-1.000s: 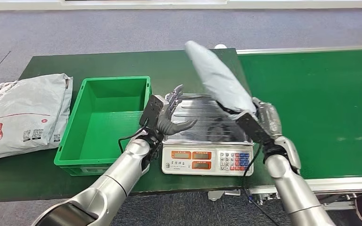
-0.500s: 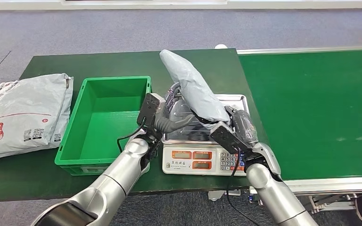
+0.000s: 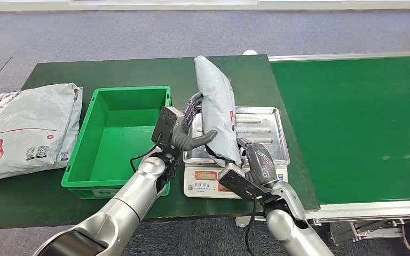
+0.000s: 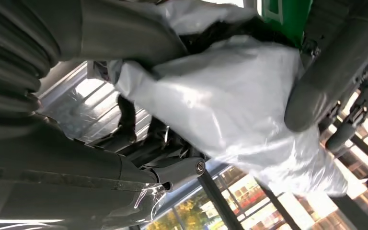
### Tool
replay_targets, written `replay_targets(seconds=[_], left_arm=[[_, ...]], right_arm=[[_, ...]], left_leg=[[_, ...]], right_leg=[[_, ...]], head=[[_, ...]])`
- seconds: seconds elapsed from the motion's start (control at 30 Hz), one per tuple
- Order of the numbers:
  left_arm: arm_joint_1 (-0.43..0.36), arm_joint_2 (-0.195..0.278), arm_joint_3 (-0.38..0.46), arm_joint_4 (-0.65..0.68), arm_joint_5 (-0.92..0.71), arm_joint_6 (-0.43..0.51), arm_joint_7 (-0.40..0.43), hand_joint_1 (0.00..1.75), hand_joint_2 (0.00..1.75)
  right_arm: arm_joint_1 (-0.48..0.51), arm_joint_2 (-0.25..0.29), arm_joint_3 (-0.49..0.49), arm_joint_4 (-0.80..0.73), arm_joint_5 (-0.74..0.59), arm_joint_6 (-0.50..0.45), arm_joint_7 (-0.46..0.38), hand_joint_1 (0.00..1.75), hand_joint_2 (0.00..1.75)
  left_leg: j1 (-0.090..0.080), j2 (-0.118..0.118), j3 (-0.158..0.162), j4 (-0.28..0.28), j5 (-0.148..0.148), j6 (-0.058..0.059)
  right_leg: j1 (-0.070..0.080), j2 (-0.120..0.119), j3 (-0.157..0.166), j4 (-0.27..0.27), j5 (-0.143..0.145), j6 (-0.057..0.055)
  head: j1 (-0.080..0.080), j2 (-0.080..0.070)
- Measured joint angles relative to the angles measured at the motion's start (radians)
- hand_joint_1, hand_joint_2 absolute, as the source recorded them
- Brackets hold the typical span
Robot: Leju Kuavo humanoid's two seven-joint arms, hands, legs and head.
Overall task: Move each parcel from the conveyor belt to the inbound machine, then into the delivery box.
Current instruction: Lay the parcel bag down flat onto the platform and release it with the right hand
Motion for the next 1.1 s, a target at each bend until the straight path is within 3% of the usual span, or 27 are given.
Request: replay_targets(seconds=[0.13, 0.3, 0.7, 0.93, 1.1], left_arm=[[-0.002, 0.000, 0.000, 0.004, -0.019, 0.060, -0.013, 0.00, 1.75], [0.001, 0.001, 0.000, 0.012, 0.002, 0.076, -0.045, 0.00, 1.75], [0.033, 0.011, 0.017, 0.014, 0.032, 0.082, -0.074, 0.00, 1.75], [0.033, 0.010, 0.017, 0.016, -0.031, 0.122, -0.093, 0.00, 1.75], [0.033, 0.008, 0.004, 0.016, -0.128, 0.152, -0.097, 0.00, 1.75]], right_arm=[[0.046, -0.015, -0.040, -0.041, -0.131, 0.008, -0.043, 0.00, 1.75], [0.059, -0.028, -0.134, -0.049, -0.369, 0.129, -0.126, 0.00, 1.75], [-0.063, -0.060, -0.231, 0.039, -0.465, 0.184, -0.182, 0.00, 1.75], [-0.115, -0.072, -0.305, 0.148, -0.790, 0.248, -0.246, 0.00, 1.75], [-0.132, -0.074, -0.341, 0.253, -0.814, 0.224, -0.287, 0.00, 1.75]], left_leg=[[0.000, 0.000, 0.000, 0.000, -0.001, 0.001], [0.000, 0.000, 0.000, 0.000, -0.001, 0.001], [0.000, 0.000, 0.000, 0.000, 0.000, 0.000], [-0.001, 0.000, 0.000, 0.000, 0.000, 0.001], [-0.001, 0.001, 0.000, 0.000, 0.000, 0.000]], right_leg=[[0.000, 0.000, 0.000, 0.000, 0.000, 0.000], [0.000, 0.000, 0.000, 0.000, 0.000, 0.000], [0.000, 0.000, 0.000, 0.000, 0.001, 0.001], [0.000, 0.000, 0.000, 0.000, 0.001, 0.001], [0.000, 0.001, 0.000, 0.000, 0.001, 0.001]], head=[[0.000, 0.000], [0.000, 0.000], [0.000, 0.000], [0.000, 0.000], [0.000, 0.000]])
